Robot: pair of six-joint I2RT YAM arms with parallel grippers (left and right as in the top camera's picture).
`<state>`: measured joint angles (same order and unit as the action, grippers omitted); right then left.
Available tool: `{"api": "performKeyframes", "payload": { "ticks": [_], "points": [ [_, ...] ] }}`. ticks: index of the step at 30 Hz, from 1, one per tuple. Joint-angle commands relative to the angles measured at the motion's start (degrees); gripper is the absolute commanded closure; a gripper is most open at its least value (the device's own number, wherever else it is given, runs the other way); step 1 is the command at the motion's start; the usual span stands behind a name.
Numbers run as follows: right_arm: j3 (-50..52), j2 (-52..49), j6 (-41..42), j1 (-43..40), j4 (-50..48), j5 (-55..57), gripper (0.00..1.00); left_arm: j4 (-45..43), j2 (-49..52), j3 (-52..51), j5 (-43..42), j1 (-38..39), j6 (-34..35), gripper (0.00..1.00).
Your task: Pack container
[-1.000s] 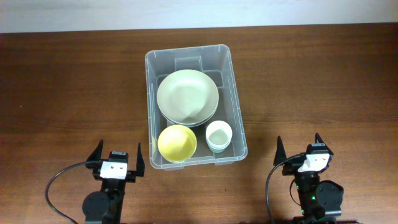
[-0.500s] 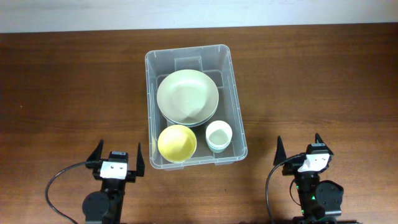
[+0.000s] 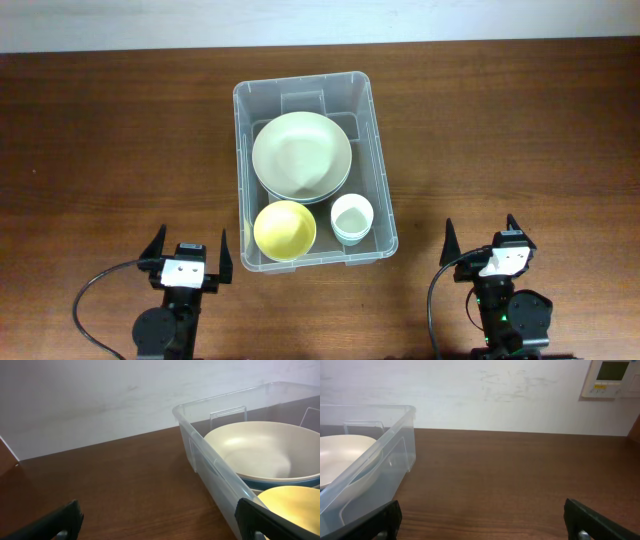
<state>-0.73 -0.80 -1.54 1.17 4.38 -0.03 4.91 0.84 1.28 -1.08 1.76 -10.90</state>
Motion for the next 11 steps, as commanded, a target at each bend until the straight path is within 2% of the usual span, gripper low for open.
{"api": "performKeyframes", "payload": {
  "ticks": [1, 11],
  "points": [
    [0.42, 0.55, 0.02, 0.33, 0.22, 0.68, 0.01, -0.22, -0.55, -0.72, 0.0, -0.04, 0.59, 0.01],
    [0.42, 0.55, 0.02, 0.33, 0.2, 0.68, 0.01, -0.22, -0.55, -0.72, 0.0, -0.04, 0.59, 0.01]
  ]
}}
